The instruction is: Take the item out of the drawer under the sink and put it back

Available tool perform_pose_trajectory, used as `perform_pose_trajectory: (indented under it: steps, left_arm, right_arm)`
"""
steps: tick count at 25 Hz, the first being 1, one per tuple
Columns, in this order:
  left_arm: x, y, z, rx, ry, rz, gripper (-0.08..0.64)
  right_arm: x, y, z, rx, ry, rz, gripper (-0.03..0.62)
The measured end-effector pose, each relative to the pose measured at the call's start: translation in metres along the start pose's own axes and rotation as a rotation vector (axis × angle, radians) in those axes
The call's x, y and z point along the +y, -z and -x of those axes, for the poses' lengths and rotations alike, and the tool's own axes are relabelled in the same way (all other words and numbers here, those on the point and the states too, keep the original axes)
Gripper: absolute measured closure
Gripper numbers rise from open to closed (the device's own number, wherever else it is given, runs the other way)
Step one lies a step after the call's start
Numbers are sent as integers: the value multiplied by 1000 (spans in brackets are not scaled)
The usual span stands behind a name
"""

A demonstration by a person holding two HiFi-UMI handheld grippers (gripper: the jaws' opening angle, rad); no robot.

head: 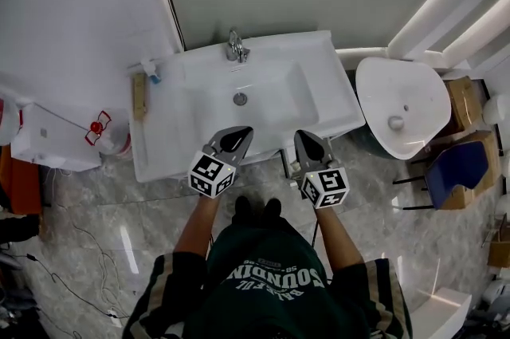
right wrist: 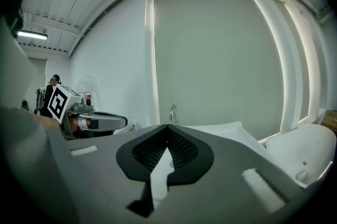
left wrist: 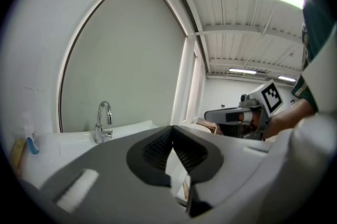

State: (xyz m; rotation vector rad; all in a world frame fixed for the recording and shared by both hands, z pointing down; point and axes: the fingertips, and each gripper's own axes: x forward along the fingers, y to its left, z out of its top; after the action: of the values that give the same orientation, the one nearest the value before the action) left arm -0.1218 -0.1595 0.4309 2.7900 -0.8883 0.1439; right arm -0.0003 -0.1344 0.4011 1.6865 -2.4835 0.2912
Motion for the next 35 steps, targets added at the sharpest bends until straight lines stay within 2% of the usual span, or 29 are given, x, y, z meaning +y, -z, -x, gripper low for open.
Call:
perform_pose_trajectory:
  steps: [17, 23, 29, 35]
  left_arm:
    - [14, -12, -16, -4, -41, -11, 509]
    - [3, -8, -34, 14, -18, -1, 509]
    - [-19, 19, -58, 71, 37, 12, 509]
    - [-49, 68, -75, 172, 109, 34, 509]
  right_arm:
    - [-15, -11, -25, -31, -43, -11, 591]
    - [-33, -4, -19, -22, -27, -33, 591]
    - [-63, 27, -6, 7, 33, -75, 591]
    - [-81, 93, 18, 85, 82, -169, 591]
